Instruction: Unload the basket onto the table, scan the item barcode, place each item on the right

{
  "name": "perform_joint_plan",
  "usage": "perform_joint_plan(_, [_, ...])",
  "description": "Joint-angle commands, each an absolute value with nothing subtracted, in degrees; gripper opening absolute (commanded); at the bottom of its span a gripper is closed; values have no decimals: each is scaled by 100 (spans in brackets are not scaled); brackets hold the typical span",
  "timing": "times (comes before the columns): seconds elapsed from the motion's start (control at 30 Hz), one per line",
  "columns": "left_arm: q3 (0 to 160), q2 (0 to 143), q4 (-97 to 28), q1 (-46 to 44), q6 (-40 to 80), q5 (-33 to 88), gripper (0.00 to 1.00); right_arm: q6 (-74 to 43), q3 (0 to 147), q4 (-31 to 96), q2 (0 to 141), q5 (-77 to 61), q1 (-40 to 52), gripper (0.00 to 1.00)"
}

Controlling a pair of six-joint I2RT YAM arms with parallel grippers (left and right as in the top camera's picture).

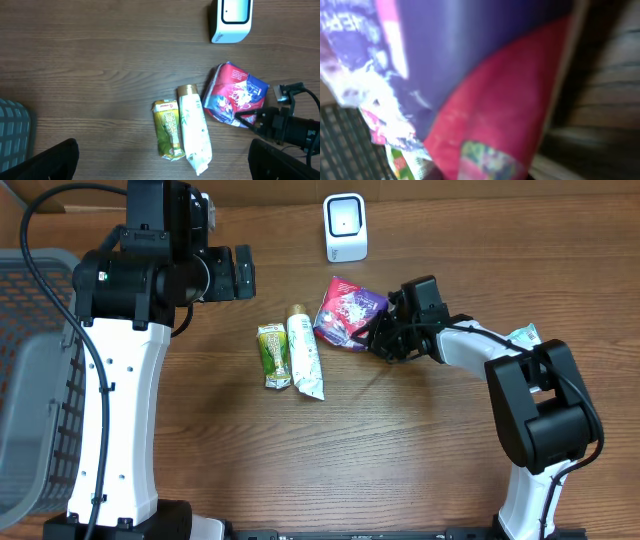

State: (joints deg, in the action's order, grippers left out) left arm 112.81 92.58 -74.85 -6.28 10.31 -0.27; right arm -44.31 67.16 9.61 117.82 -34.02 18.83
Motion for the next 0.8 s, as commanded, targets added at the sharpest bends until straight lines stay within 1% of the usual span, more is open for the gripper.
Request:
perform_joint_plan(0.0, [11334, 9268, -7478, -639, 982, -60, 99, -4132, 6779, 1017, 11824, -3218, 1846, 4])
perform_joint_plan(0.1, [11334, 9268, -7481, -639, 982, -58, 100, -3701, 6801, 1402, 11386, -3129, 1754, 4])
perform_joint_plan(0.2, [11334, 9268, -7478, -639, 982, -58, 100, -3151, 6906, 2239, 10759, -2521, 1723, 4])
perform_joint_plan(0.3, [11334, 9268, -7478, -639, 982, -58, 99, -2565, 7367, 3828, 10184, -1090, 1815, 4])
perform_joint_plan(0.4, [11334, 9268, -7478, -639, 982, -58, 100, -2429, 8068, 5548, 10038, 642, 2062, 4])
perform_joint_plan(0.5, [11334, 9268, -7478, -639, 982, -60, 100, -2416, 8501, 6639, 10127, 1754, 2390, 4])
perform_joint_plan(0.67, [11334, 9268, -7478, -639, 982, -58, 100, -2596, 8547, 7275, 10541, 2759, 2967, 4])
perform_joint_plan(0.77, [11334, 9268, -7478, -639, 982, -58, 100, -2832, 8549, 7529, 10930, 3398, 3157, 4])
